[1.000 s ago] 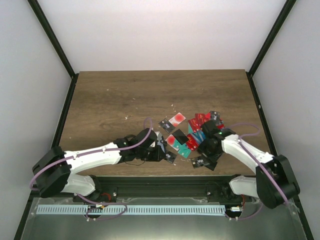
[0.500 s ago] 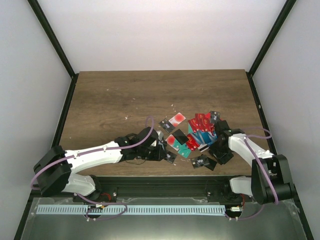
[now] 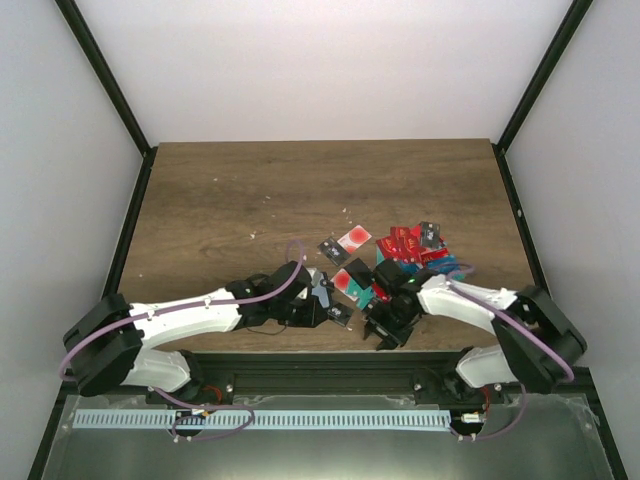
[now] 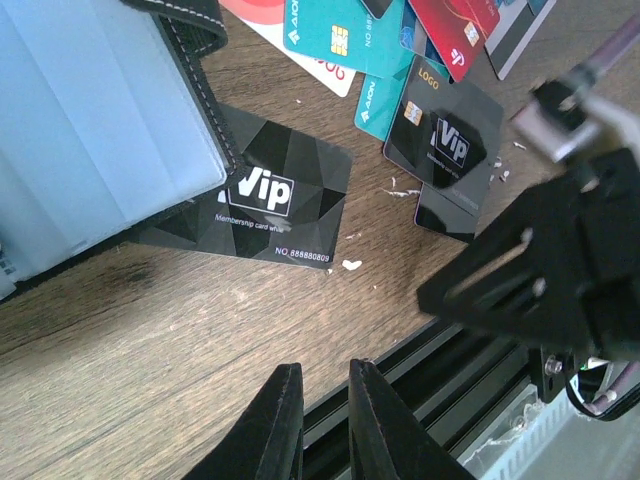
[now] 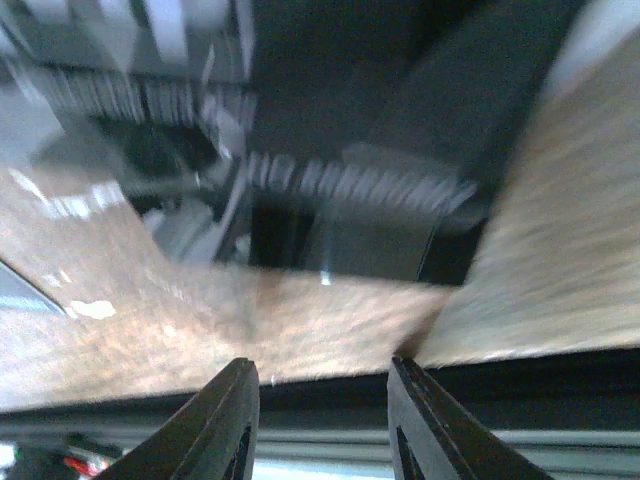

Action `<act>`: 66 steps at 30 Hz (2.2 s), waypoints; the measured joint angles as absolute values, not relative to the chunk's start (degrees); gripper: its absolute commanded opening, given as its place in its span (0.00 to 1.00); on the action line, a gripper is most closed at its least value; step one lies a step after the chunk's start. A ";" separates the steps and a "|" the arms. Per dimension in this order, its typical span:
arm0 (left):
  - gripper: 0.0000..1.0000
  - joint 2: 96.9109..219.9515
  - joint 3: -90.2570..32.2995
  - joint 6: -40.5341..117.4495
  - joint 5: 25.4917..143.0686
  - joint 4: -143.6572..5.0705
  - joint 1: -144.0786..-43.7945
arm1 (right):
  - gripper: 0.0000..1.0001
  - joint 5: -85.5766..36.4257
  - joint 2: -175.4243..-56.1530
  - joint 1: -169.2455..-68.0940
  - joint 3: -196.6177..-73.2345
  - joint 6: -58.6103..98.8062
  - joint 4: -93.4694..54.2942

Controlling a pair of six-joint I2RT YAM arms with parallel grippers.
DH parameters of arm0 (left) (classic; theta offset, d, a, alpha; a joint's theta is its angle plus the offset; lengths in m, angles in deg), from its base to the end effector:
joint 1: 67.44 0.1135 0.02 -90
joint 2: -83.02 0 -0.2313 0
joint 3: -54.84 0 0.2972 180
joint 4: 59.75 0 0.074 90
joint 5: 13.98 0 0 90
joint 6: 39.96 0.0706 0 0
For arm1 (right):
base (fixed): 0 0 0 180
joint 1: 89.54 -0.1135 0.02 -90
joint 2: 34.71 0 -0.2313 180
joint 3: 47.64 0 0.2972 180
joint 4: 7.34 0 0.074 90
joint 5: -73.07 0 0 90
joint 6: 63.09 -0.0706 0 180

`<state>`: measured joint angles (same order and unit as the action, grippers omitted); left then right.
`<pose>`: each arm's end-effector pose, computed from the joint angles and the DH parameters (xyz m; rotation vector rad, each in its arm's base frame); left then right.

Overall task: Put the credit cards into the card holder
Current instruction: Move the credit card to the corner of the board, then pick up the credit card at the corner of the board.

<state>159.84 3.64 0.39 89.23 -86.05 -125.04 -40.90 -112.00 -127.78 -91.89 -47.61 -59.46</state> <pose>0.1596 -0.2816 0.0978 0.3023 2.7540 -0.9593 0.1628 0.1648 0.0391 -0.8503 -2.6763 -0.4289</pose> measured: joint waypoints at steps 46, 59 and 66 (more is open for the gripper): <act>0.16 158.46 3.25 0.52 87.46 -88.35 -124.52 | 0.29 -34.65 -121.14 -131.06 -100.28 -35.17 -50.96; 0.16 165.26 -0.08 1.92 92.82 -86.23 -124.54 | 0.59 -34.02 -118.65 -132.39 -100.79 -33.25 -55.37; 0.16 173.50 -6.52 4.24 97.89 -83.95 -125.37 | 0.71 -31.59 -109.27 -127.89 -95.00 -29.05 -63.00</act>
